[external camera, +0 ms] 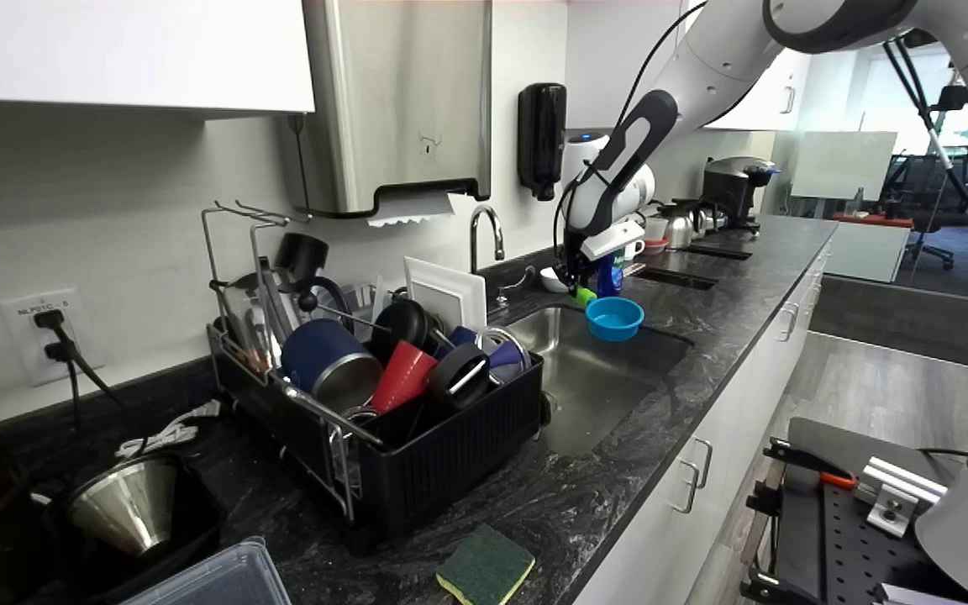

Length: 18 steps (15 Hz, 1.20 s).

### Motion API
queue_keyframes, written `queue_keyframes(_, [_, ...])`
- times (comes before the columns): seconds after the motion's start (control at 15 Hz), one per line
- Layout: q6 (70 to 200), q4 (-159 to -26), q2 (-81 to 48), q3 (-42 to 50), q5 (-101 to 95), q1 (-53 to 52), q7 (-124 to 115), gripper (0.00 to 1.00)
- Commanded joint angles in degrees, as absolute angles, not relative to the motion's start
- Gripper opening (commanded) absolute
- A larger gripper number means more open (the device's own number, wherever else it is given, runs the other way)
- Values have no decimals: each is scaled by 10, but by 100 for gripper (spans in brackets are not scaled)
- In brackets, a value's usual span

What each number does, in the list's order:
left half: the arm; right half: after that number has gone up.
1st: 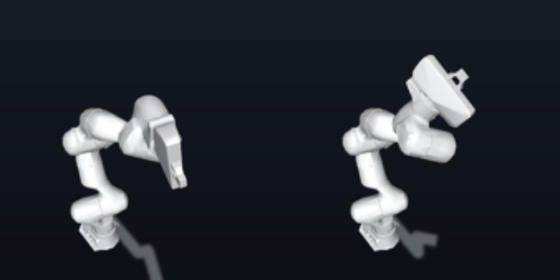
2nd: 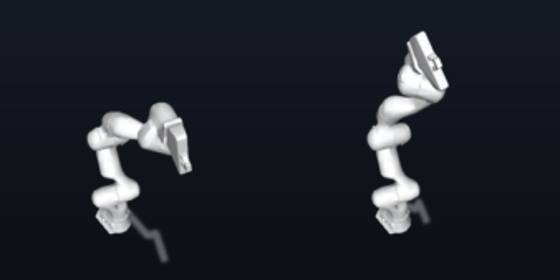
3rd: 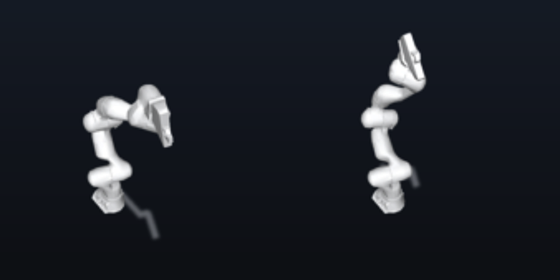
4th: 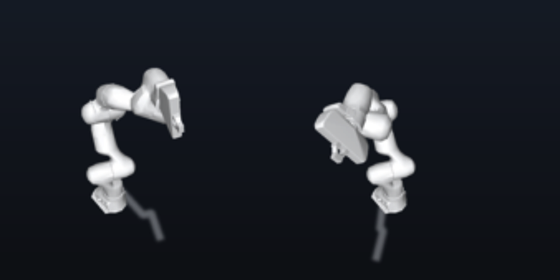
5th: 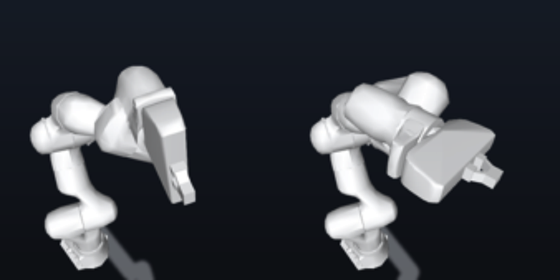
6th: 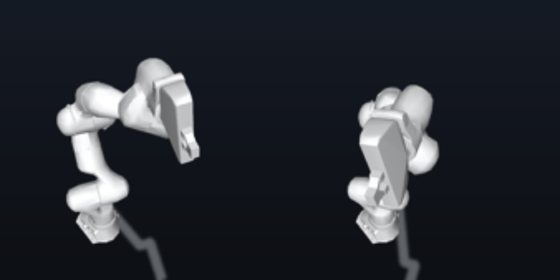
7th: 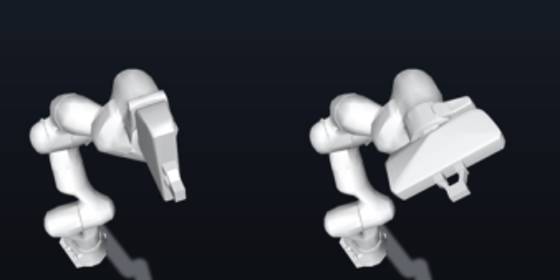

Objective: Pick up the light blue object and put it in the sink

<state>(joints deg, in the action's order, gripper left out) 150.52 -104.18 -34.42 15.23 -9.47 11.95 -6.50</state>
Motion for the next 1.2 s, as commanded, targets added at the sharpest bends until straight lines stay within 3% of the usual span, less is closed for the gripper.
queue_keyframes(0.0, [1504, -1040, -345, 155, -91, 118, -61, 29])
queue_keyframes(0.33, [1504, -1040, -345, 155, -91, 118, -61, 29])
queue_keyframes(0.4, [1504, -1040, -345, 155, -91, 118, -61, 7])
queue_keyframes(1.13, [1466, -934, -432, 142, -32, 146, -64, 7])
